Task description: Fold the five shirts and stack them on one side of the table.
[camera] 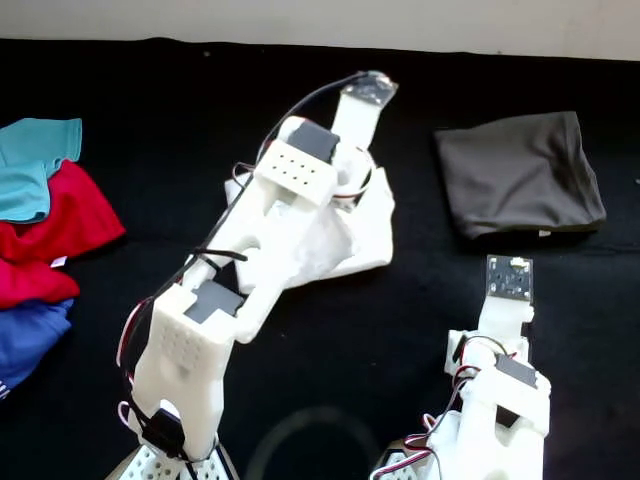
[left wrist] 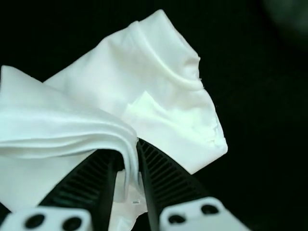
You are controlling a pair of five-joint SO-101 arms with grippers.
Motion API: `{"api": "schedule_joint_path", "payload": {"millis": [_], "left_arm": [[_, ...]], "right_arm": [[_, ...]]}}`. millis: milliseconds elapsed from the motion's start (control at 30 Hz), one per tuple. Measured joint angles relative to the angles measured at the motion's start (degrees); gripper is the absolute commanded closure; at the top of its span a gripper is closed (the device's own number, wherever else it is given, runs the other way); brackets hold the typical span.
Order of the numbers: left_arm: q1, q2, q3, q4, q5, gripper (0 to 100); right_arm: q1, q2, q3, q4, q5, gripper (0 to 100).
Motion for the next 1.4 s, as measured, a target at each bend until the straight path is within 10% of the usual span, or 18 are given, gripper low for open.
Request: {"api": "schedule_joint_path", "payload": {"millis": [400,600,1033,1400], "left_arm": [[3.3,6.4,-2.5,-6.5,0.2,98],[3.3,8.4,-8.2,-5.8,0.2,81],[0.1,8.4,-26.9,15.6,0.3,98],[-7.9,18.5,-23.6,16.8,0.3,99]], "right_arm": [[0.0,0.0,0.0,0.0,0.0,99.1],[0.0,0.0,0.0,0.0,0.0,99.1],[0.0,0.0,0.1,-0.8,0.0,99.1],[0.0,0.0,0.2,-1.0,0.0,99.1]]}}
